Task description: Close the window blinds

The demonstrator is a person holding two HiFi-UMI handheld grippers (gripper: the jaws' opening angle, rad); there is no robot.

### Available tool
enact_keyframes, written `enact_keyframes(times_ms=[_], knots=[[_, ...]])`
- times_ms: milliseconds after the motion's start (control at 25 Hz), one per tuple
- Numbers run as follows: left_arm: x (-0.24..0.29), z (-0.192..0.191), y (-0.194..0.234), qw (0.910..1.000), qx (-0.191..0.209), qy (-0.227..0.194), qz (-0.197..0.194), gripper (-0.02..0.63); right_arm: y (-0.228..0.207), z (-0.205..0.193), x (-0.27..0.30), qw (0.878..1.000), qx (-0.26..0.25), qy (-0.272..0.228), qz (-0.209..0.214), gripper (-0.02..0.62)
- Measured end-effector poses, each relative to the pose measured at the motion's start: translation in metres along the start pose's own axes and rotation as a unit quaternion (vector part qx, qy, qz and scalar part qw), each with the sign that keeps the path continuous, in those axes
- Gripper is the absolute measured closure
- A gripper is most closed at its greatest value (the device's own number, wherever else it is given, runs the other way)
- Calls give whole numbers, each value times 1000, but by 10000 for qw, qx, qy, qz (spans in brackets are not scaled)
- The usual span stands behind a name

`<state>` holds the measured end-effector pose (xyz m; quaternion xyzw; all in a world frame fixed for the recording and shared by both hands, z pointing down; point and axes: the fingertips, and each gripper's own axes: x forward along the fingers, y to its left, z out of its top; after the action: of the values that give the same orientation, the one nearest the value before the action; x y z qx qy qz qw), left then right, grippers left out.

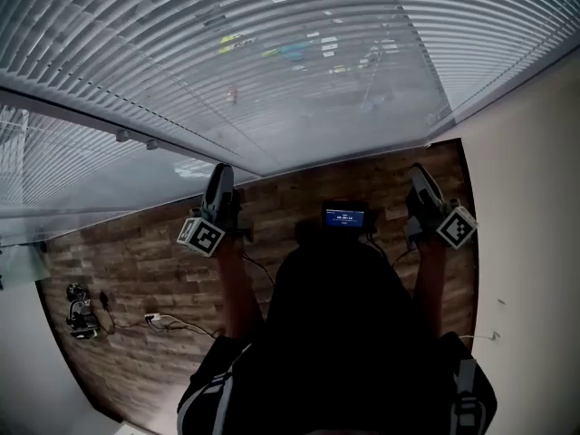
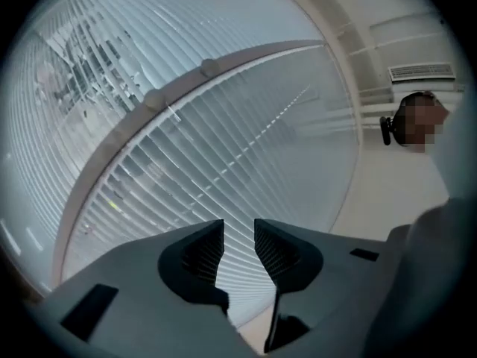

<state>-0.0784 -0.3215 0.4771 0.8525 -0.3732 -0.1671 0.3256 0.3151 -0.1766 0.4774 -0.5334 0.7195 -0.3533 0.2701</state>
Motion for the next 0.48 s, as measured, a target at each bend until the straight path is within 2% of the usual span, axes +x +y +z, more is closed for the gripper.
enact_keyframes(times_ms=[160,320,480], knots=[[14,0,-40,9987,115,114,-479,469,13,8,4,9998,-84,50,190,502],[15,-3,-55,9971,330,205,-652,469,4,2,-1,9995,-21,69,309,509],[18,-13,-66,9959,349,317,-768,469,-2,-2,-4,9993,129,133,339,538]])
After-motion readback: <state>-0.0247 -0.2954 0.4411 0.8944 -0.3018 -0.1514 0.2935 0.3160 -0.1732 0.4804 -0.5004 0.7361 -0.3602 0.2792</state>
